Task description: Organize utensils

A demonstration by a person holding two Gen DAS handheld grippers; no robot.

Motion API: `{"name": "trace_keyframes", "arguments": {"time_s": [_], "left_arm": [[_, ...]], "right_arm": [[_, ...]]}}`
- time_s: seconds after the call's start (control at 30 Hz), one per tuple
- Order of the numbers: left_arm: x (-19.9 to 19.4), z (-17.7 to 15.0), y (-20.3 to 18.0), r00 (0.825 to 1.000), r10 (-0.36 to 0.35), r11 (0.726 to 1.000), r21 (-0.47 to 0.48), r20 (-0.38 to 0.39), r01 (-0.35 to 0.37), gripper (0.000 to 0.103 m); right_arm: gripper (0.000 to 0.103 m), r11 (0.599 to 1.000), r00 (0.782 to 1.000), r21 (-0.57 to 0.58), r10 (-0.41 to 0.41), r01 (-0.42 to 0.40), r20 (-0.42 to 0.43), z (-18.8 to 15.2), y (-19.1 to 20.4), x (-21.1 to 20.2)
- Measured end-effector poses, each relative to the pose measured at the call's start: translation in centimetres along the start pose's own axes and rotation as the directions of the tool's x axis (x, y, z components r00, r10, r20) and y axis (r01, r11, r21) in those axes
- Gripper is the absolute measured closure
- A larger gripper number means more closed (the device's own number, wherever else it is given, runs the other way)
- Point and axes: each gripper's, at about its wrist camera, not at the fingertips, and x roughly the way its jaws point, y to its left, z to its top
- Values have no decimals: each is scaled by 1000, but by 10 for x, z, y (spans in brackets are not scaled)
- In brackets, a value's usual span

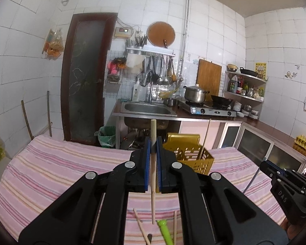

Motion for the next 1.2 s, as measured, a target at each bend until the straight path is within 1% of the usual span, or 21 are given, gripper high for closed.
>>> {"name": "trace_keyframes", "arguments": {"time_s": [0.13,0.23,0.43,0.53,0.67,0.73,0.83,0.93,1.07,1.2], "left_arm": [[7,20,-5,1000,-12,1000,-4,27,12,99],[16,37,-11,999,-22,1000,-8,47,22,99],[39,76,-32,992,-39,999,3,123,39,99],[59,90,-42,989,-41,999,15,143,40,99],[97,94,-51,988,-26,999,22,155,23,99],[114,93,-51,987,-15,1000,20,160,12,99],[150,86,-47,993,-8,1000,-2,117,8,99],[175,76,-40,997,-5,999,-32,71,7,99],[196,57,-38,1000,9,1000,-14,20,-9,99],[201,42,-30,999,24,1000,-7,-34,-24,98]], "right_arm": [[96,1000,1000,8,-1,1,29,19,-1,2],[96,1000,998,2,0,0,65,44,1,6],[96,1000,992,-23,6,-3,130,90,12,18],[97,999,988,-31,18,-13,154,114,19,33],[97,999,987,-29,38,-34,155,130,26,61],[97,999,988,-35,44,-39,151,133,28,78],[97,998,990,-44,48,-42,132,131,29,101],[97,999,994,-31,37,-34,100,119,20,124],[96,1000,999,-11,18,-18,37,101,1,145],[95,1000,1000,3,-2,2,-28,78,-19,153]]}}
